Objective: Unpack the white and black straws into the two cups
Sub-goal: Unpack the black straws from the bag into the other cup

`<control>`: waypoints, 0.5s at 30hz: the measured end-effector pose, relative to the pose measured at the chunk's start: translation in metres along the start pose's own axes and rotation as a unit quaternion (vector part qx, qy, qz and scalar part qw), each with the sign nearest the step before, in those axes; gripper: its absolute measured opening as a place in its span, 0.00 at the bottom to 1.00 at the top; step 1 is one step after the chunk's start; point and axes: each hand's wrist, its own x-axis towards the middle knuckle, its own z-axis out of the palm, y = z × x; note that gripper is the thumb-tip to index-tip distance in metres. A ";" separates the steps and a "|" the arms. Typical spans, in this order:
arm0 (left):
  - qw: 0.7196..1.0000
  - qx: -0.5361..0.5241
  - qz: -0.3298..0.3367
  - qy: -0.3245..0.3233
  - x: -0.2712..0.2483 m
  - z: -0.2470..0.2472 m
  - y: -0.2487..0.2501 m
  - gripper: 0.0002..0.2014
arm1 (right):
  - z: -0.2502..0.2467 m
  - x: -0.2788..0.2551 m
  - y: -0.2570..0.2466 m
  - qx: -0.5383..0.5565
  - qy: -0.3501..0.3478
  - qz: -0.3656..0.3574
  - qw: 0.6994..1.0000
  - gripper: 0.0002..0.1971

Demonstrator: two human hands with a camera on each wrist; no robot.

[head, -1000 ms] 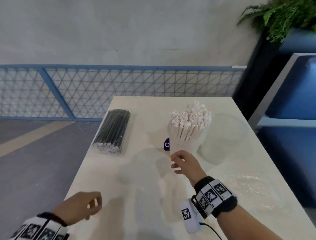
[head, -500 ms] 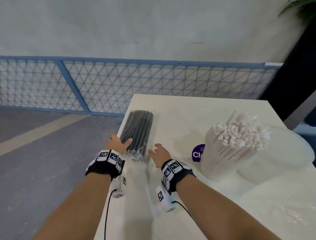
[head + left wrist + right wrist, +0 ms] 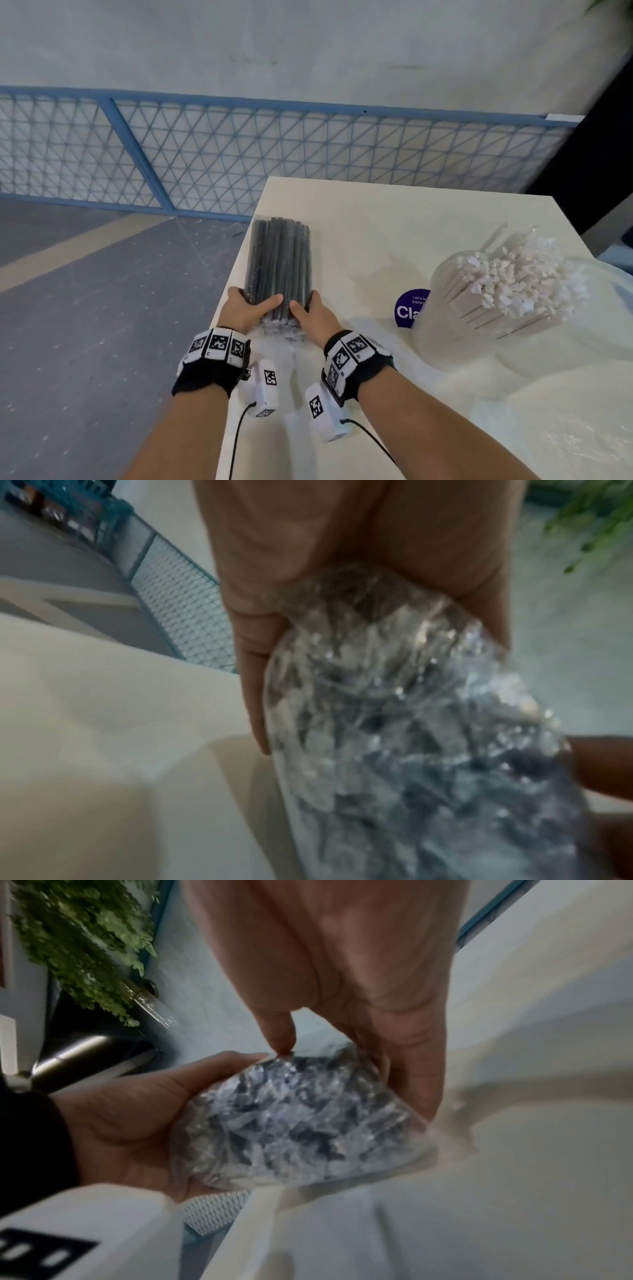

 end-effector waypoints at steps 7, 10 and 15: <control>0.981 0.038 0.175 0.080 -0.089 0.030 0.009 0.30 | -0.020 -0.047 -0.006 0.086 0.053 -0.033 0.994 0.49; 0.971 0.051 0.219 0.078 -0.119 0.042 0.003 0.30 | -0.028 -0.059 -0.005 0.145 0.073 -0.059 0.985 0.63; 0.956 0.045 0.286 0.039 -0.155 0.053 -0.012 0.37 | -0.035 -0.085 0.007 0.235 0.090 -0.083 0.964 0.70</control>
